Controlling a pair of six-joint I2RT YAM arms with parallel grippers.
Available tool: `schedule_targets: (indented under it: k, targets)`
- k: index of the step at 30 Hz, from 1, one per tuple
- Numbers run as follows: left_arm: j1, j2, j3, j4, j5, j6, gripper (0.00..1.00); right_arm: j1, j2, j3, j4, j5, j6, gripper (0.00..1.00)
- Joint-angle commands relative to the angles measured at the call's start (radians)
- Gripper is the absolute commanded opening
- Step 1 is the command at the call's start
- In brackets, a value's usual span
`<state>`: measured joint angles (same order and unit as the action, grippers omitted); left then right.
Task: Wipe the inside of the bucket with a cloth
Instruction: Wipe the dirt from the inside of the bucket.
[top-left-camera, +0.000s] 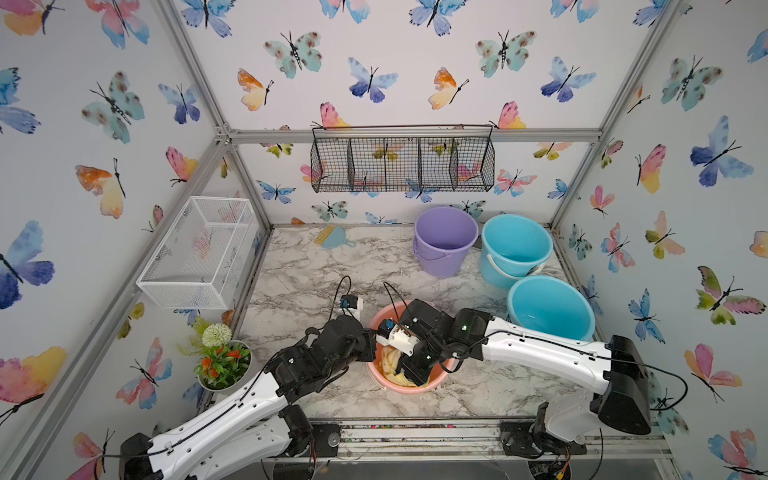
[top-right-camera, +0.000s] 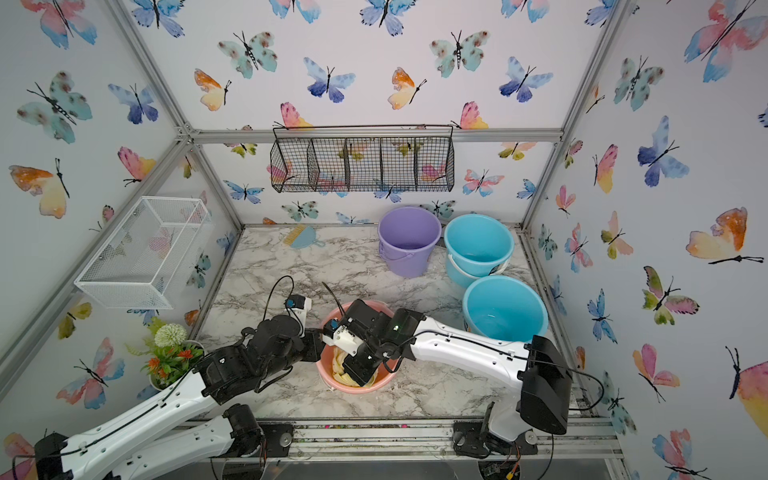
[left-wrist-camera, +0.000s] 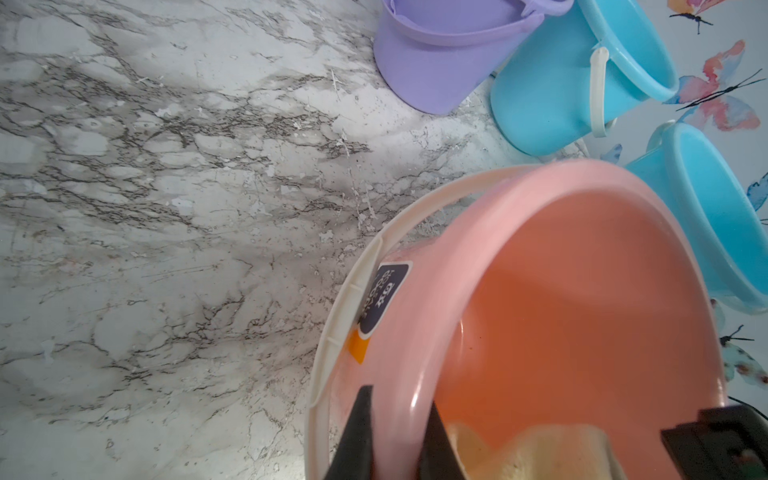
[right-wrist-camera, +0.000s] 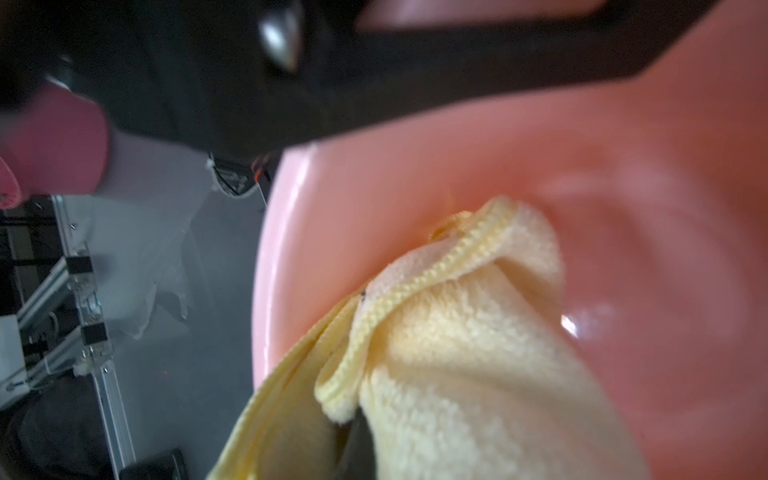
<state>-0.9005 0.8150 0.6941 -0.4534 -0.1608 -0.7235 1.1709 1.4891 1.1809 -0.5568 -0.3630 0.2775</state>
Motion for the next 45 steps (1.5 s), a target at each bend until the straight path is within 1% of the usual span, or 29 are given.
schedule_targets:
  k: [1,5,8,10,13,18,20,24,26,29,32,36,39,42,45]
  targets:
    - [0.007,0.019,0.016,0.114,0.07,-0.013,0.0,0.003,-0.026,-0.077,0.369,-0.01,0.123,0.02]
    - [0.006,0.038,0.022,0.128,0.102,-0.007,0.0,0.003,-0.018,-0.133,0.537,0.128,0.151,0.02]
    - [0.007,0.043,0.031,0.121,0.111,0.002,0.0,0.003,-0.017,-0.153,0.602,0.296,0.135,0.02]
    - [0.006,0.04,0.031,0.113,0.113,0.005,0.0,0.003,-0.021,-0.177,0.64,0.434,0.115,0.02]
    - [0.007,0.031,0.031,0.1,0.113,0.009,0.0,0.004,-0.025,-0.22,0.708,0.583,0.051,0.02]
    - [0.008,0.012,0.022,0.083,0.115,0.008,0.0,0.003,-0.004,-0.238,0.742,0.789,-0.089,0.02]
    - [0.008,0.007,0.018,0.08,0.115,0.006,0.0,0.004,0.003,-0.228,0.736,0.838,-0.156,0.02]
    - [0.007,0.003,0.016,0.073,0.115,0.008,0.0,0.003,0.0,-0.189,0.667,0.926,-0.251,0.02]
    - [0.007,0.003,0.017,0.071,0.112,0.009,0.0,0.004,0.003,-0.159,0.59,0.962,-0.276,0.02]
    - [0.007,0.0,0.019,0.066,0.101,0.01,0.0,0.003,0.015,-0.098,0.414,1.033,-0.278,0.02]
    - [0.007,-0.006,0.021,0.054,0.081,0.012,0.0,0.004,0.025,-0.04,0.219,1.05,-0.254,0.02]
    - [0.007,-0.002,0.033,0.015,0.038,0.031,0.0,0.003,0.044,0.049,-0.037,1.031,-0.179,0.02]
    - [0.007,0.003,0.046,-0.012,0.013,0.046,0.0,0.003,0.073,0.112,-0.209,0.981,-0.131,0.02]
    - [0.007,-0.002,0.054,-0.019,0.0,0.049,0.0,0.003,0.114,0.171,-0.371,0.905,-0.066,0.02]
    - [0.006,-0.004,0.06,-0.019,-0.009,0.051,0.0,0.003,0.137,0.184,-0.455,0.794,-0.042,0.02]
